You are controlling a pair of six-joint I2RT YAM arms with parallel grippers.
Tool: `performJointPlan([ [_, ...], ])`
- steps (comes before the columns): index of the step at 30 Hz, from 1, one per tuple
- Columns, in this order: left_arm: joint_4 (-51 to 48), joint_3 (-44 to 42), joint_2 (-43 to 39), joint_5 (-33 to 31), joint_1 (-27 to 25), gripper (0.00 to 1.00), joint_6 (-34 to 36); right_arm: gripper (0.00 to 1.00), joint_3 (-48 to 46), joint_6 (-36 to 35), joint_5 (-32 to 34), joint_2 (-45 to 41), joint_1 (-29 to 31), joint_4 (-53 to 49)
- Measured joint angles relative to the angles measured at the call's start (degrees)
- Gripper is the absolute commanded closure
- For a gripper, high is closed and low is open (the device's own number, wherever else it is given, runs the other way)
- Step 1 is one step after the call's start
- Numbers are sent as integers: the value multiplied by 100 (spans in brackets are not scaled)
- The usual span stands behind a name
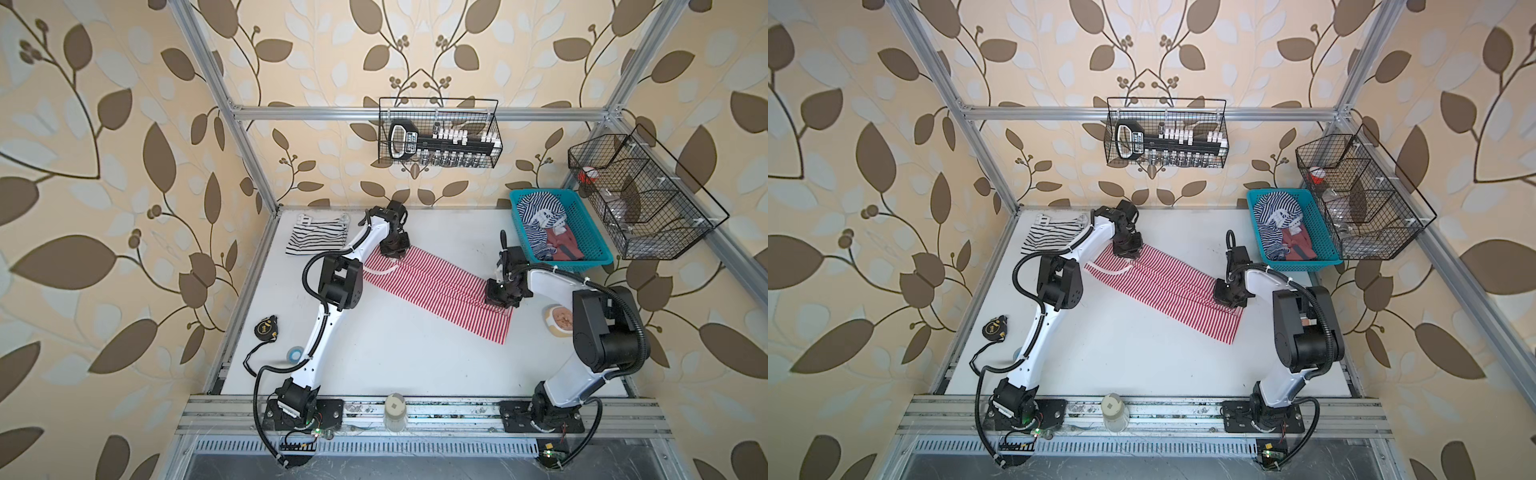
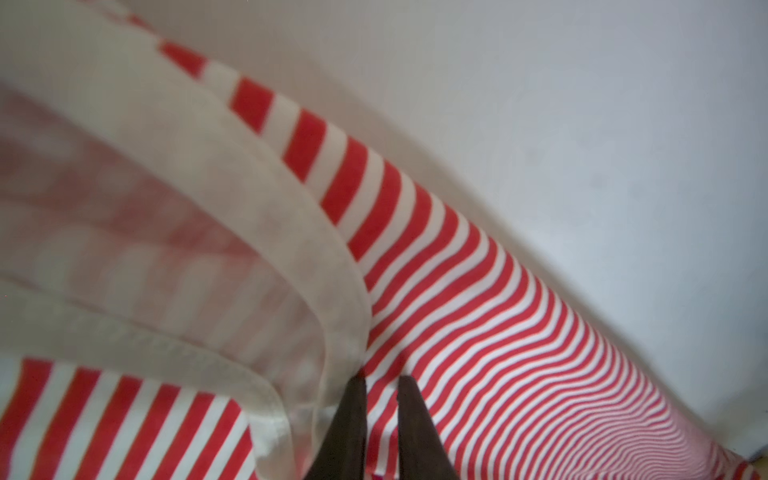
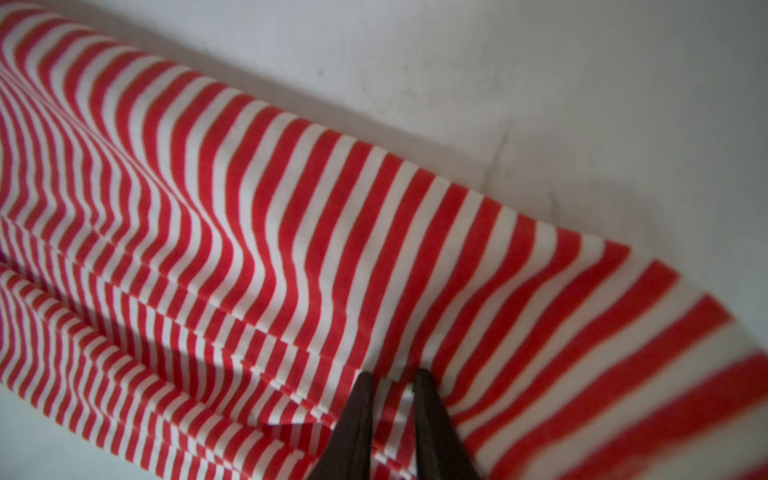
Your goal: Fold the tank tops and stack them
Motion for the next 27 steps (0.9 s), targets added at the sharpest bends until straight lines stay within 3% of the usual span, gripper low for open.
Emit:
performJointPlan([
  [7, 1314, 302, 409, 776, 31, 86, -367, 78, -728, 514, -229, -573, 466, 330],
  [17, 2802, 433, 850, 1692, 28, 87, -1047, 75, -1513, 1996, -957, -1067, 1930, 1237],
  [27, 2994, 420, 896, 1915, -9, 83, -1016, 64, -1635, 3165, -1202, -1102, 2754, 1838],
])
